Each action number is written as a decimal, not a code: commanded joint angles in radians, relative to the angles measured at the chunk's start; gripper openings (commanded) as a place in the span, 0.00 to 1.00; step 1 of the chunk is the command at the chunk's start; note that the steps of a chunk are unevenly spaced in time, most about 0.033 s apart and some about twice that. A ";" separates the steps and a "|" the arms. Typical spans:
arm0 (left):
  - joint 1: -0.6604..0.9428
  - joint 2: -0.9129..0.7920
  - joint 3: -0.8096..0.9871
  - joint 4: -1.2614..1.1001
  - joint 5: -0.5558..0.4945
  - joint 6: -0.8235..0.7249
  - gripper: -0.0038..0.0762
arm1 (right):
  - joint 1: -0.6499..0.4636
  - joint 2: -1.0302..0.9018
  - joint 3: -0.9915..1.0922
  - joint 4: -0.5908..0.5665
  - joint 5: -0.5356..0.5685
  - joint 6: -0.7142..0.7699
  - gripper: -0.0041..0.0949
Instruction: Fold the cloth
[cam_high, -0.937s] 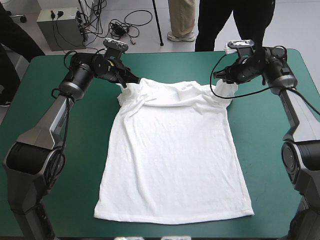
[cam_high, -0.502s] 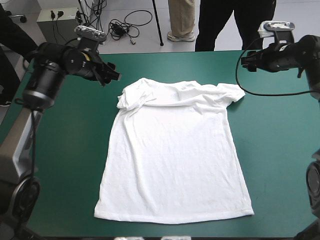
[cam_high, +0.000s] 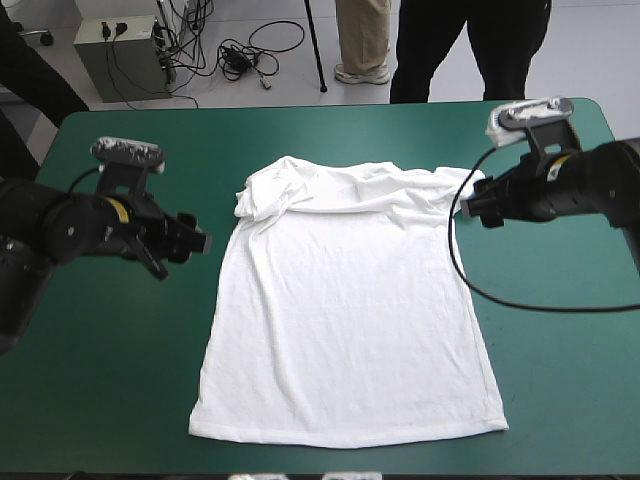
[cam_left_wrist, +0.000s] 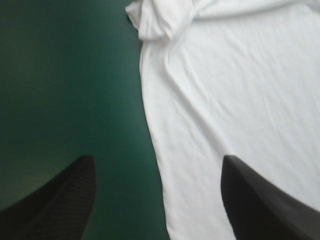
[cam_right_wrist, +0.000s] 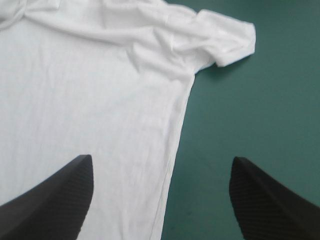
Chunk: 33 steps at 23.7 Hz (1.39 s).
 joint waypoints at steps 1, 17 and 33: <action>-0.035 -0.116 0.165 -0.051 0.038 -0.060 0.69 | 0.052 -0.109 0.087 -0.030 0.002 0.038 0.76; -0.211 -0.147 0.837 -0.127 -0.242 -0.227 0.67 | 0.075 -0.295 0.714 0.030 -0.107 0.059 0.68; -0.211 0.019 0.868 -0.148 -0.385 -0.225 0.06 | 0.400 -0.295 0.958 -0.260 -0.204 0.502 0.68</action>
